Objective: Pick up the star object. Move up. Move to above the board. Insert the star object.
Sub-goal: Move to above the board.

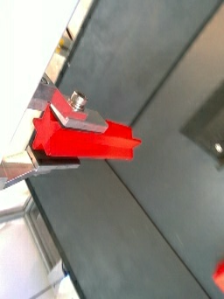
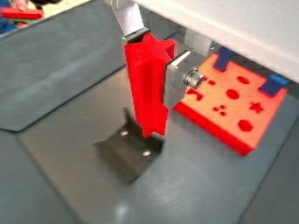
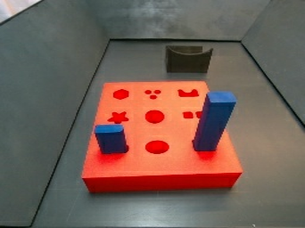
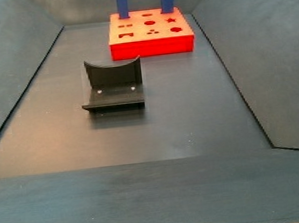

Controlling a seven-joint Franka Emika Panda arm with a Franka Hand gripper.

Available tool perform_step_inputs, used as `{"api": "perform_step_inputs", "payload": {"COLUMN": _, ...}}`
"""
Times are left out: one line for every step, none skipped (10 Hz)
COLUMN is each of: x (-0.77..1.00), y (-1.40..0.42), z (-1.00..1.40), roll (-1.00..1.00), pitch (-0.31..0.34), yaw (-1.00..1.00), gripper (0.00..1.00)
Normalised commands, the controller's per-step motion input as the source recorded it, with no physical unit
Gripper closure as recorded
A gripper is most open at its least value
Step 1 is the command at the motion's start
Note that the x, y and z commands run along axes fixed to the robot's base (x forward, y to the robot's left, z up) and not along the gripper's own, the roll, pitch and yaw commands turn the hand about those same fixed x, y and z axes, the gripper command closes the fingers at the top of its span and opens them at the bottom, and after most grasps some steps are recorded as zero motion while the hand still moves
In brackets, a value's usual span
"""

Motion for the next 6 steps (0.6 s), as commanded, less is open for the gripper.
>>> {"api": "perform_step_inputs", "payload": {"x": -0.14, "y": -1.00, "z": -0.01, "roll": 0.02, "pitch": 0.058, "yaw": -0.04, "gripper": 1.00}}
{"api": "perform_step_inputs", "payload": {"x": -0.15, "y": -1.00, "z": -0.01, "roll": 0.02, "pitch": 0.014, "yaw": -0.01, "gripper": 1.00}}
{"api": "perform_step_inputs", "payload": {"x": -0.15, "y": -1.00, "z": -0.01, "roll": 0.02, "pitch": 0.010, "yaw": -0.01, "gripper": 1.00}}
{"api": "perform_step_inputs", "payload": {"x": -0.15, "y": -1.00, "z": -0.01, "roll": 0.02, "pitch": 0.001, "yaw": 0.00, "gripper": 1.00}}
{"api": "perform_step_inputs", "payload": {"x": -0.15, "y": -1.00, "z": -0.01, "roll": 0.01, "pitch": -0.004, "yaw": 0.00, "gripper": 1.00}}
{"api": "perform_step_inputs", "payload": {"x": -0.15, "y": -1.00, "z": 0.00, "roll": 0.00, "pitch": -0.009, "yaw": 0.00, "gripper": 1.00}}
